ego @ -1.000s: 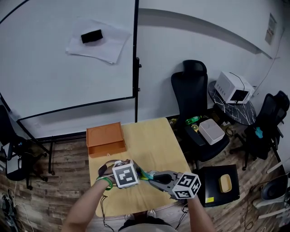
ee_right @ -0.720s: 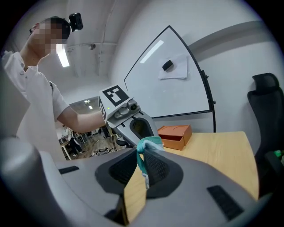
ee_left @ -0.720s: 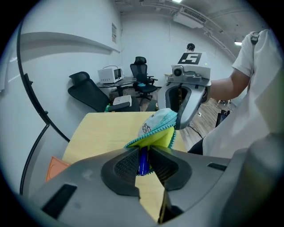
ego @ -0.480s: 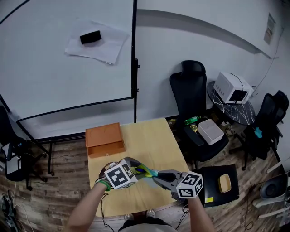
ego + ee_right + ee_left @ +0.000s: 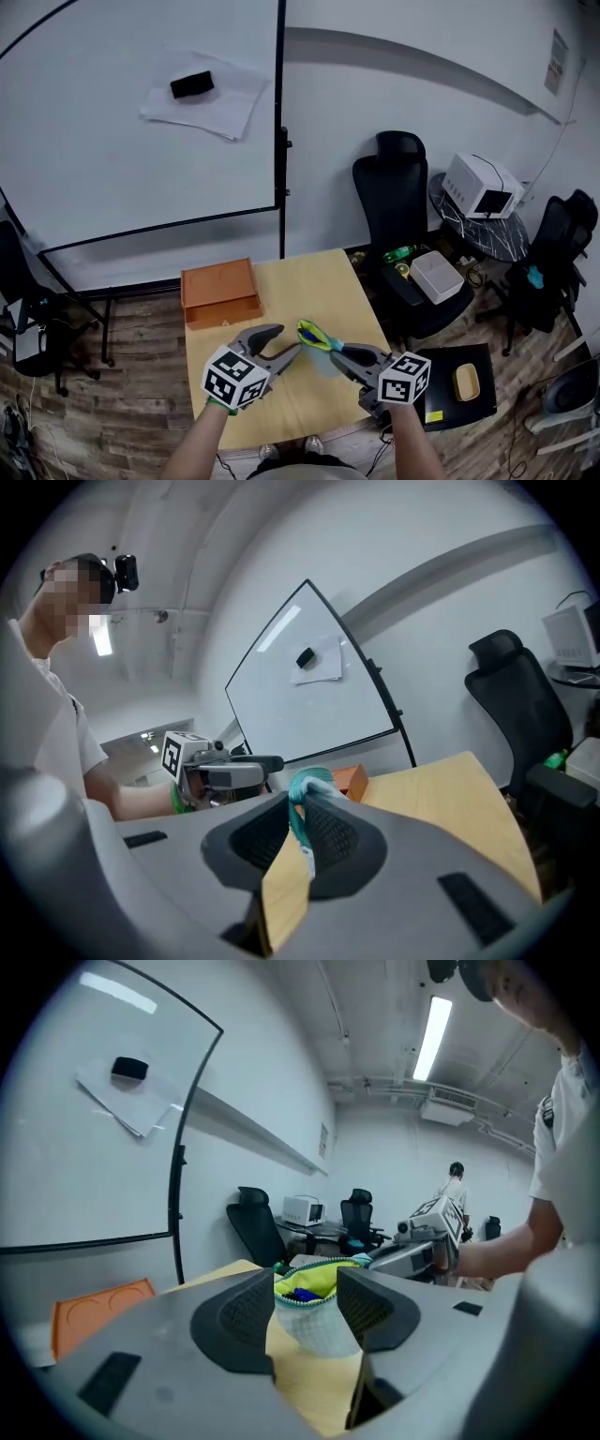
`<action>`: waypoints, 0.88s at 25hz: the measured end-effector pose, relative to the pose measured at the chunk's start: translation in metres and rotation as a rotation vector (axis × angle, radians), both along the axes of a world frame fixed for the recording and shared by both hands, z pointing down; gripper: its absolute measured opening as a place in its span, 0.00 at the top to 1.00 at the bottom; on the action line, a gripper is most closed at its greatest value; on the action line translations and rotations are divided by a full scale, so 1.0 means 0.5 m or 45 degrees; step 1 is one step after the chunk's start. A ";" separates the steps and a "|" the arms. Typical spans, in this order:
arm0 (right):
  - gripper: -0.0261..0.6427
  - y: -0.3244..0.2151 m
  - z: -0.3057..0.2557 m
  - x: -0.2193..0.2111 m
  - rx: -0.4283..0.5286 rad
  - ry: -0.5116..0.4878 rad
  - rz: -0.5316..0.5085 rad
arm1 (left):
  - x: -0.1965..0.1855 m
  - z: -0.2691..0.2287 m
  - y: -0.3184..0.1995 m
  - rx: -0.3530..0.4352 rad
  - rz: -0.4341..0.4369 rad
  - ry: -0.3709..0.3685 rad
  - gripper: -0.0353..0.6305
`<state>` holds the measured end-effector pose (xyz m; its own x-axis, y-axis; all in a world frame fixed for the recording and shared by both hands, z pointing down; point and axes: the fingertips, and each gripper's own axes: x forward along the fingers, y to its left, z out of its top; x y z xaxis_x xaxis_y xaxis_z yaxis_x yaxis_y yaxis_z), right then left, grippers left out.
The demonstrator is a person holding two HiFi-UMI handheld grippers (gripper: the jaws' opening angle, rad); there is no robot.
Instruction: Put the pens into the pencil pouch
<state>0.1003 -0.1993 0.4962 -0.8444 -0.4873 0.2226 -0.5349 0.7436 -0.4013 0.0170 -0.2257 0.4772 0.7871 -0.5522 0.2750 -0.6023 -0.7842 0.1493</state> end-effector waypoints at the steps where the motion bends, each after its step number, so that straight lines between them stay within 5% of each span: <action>1: 0.89 -0.005 0.000 0.005 -0.003 -0.005 0.025 | -0.006 -0.003 0.000 0.008 -0.033 0.028 0.65; 7: 0.89 -0.028 0.013 0.036 -0.025 0.024 0.145 | -0.038 0.001 -0.006 0.041 -0.201 0.076 0.90; 22: 0.89 -0.076 0.040 0.094 0.008 0.176 0.331 | -0.075 0.008 -0.013 0.106 -0.411 0.086 0.93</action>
